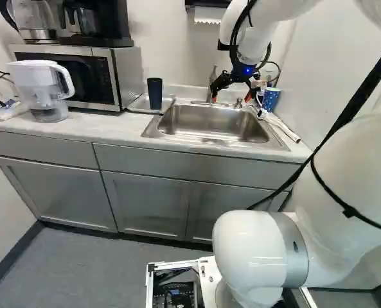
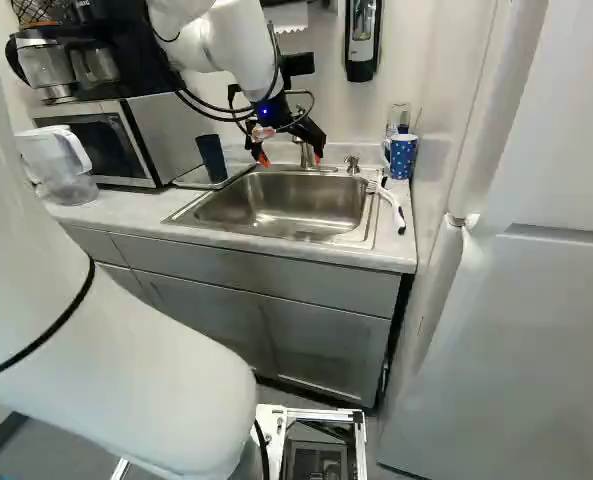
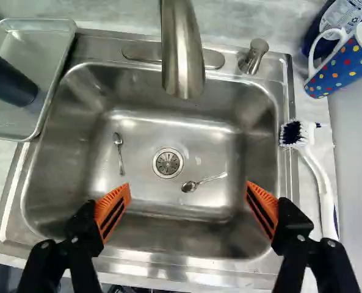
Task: Rinse the cup and place it in the tray
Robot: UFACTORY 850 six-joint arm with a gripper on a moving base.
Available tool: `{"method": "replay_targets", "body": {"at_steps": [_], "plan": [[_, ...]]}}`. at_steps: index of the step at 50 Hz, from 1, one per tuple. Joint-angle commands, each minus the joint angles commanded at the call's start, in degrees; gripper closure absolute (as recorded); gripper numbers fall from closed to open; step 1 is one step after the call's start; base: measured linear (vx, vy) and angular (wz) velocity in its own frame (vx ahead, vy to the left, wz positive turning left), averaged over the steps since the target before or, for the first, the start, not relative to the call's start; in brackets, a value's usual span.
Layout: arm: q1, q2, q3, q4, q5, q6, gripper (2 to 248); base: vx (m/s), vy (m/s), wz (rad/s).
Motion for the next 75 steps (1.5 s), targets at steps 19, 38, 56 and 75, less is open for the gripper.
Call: {"method": "replay_targets", "body": {"at_steps": [19,38,56,75], "plan": [[0.0,0.0,0.0,0.0,0.0,0.0,3,0.0,0.0,0.0],[0.0,0.0,0.0,0.0,0.0,0.0,3,0.0,0.0,0.0],[0.0,0.0,0.0,0.0,0.0,0.0,3,0.0,0.0,0.0],[0.0,0.0,0.0,0.0,0.0,0.0,3,-0.005,0.006,0.033]]}}
